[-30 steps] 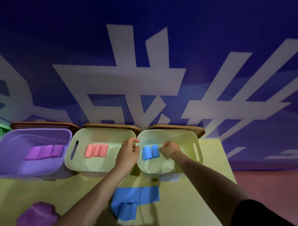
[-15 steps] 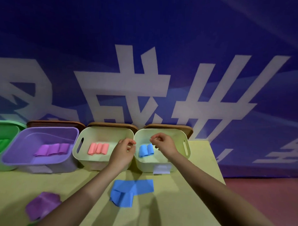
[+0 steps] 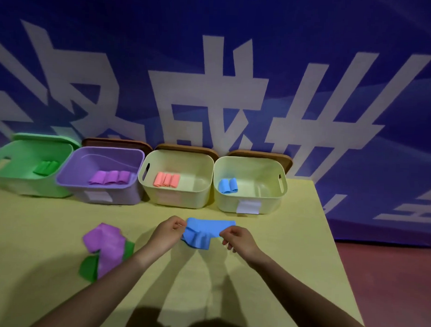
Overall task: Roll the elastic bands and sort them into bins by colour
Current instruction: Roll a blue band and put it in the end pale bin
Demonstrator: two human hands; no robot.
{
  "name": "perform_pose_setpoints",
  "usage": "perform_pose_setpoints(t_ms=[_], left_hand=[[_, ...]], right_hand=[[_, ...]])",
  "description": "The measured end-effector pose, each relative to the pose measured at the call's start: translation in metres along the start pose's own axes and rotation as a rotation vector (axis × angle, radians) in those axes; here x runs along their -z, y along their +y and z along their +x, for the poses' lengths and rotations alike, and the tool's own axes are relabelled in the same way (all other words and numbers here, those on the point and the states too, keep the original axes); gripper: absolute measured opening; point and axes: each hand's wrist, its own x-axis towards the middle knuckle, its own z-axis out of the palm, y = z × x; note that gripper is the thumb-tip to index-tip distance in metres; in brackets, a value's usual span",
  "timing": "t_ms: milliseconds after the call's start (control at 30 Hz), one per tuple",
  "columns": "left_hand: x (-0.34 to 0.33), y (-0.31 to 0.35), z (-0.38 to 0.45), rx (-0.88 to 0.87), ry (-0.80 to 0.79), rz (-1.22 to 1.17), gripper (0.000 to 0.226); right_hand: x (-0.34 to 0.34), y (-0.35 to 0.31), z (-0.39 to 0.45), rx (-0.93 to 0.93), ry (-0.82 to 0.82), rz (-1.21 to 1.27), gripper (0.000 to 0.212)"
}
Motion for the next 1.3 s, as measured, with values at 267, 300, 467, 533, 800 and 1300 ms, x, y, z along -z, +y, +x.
perform_pose_setpoints(t_ms=[267, 300, 467, 533, 800, 1300], left_hand=[[0.013, -0.044, 0.015, 0.168, -0.097, 0.051, 0.013], [0.013, -0.044, 0.019, 0.170, -0.108, 0.065, 0.013], [0.005, -0.047, 0.036, 0.205, -0.166, 0.092, 0.008], [-0.001, -0.050, 0.044, 0.240, -0.199, 0.050, 0.007], [-0.008, -0.051, 0.069, 0.253, -0.228, 0.006, 0.016], [0.033, -0.023, 0.045, 0.239, -0.030, -0.571, 0.015]], right_hand=[[-0.041, 0.028, 0.022, -0.168, 0.076, -0.128, 0.017], [-0.044, 0.029, 0.027, -0.171, 0.113, -0.168, 0.015], [-0.057, 0.020, 0.041, -0.148, 0.225, -0.274, 0.031], [-0.065, 0.016, 0.048, -0.124, 0.179, -0.313, 0.039], [-0.079, 0.018, 0.070, -0.142, 0.040, -0.538, 0.038], [-0.095, -0.076, 0.057, 0.126, -0.023, -0.019, 0.029]])
